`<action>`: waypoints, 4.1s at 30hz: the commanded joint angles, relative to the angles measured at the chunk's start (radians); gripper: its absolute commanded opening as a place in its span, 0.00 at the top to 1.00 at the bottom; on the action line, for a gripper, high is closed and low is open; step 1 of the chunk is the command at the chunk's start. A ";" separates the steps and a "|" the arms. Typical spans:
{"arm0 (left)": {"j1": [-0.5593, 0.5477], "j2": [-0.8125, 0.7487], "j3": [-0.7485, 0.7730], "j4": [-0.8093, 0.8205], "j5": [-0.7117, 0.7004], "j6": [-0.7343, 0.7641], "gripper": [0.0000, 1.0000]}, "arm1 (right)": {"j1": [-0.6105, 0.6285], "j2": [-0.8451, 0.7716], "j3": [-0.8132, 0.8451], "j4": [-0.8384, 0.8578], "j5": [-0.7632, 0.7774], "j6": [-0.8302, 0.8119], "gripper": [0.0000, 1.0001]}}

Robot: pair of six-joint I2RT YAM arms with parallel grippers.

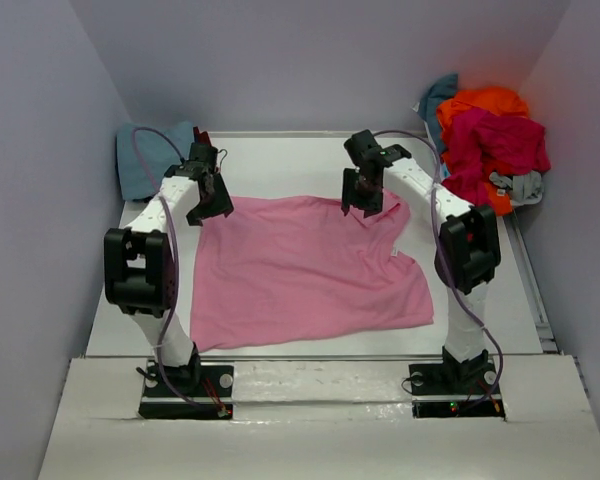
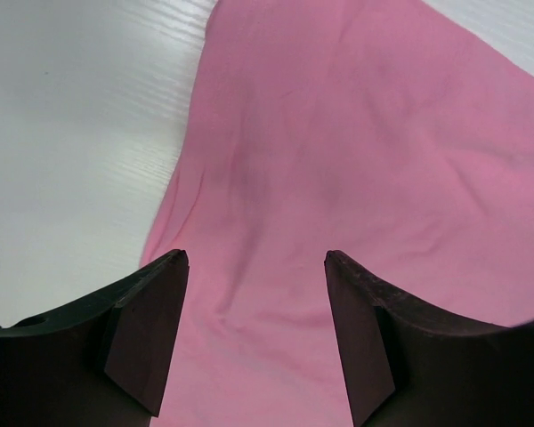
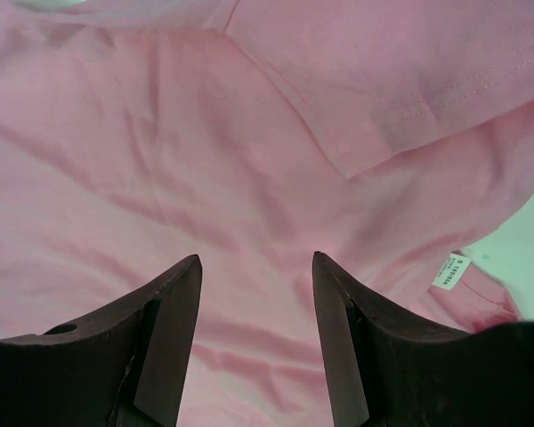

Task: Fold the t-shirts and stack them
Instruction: Fold the tshirt

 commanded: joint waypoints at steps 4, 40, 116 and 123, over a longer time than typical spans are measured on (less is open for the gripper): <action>-0.036 0.140 0.113 -0.012 -0.035 0.015 0.25 | -0.086 0.085 0.076 -0.013 0.047 0.043 0.42; -0.045 0.240 0.190 -0.026 -0.032 0.033 0.26 | -0.286 0.206 0.202 -0.049 0.043 0.053 0.41; -0.045 0.272 0.129 0.008 0.001 0.022 0.25 | -0.313 0.215 0.245 -0.068 -0.011 0.000 0.43; -0.045 0.275 0.129 0.008 -0.002 0.021 0.25 | -0.294 0.235 0.231 -0.046 -0.059 -0.009 0.44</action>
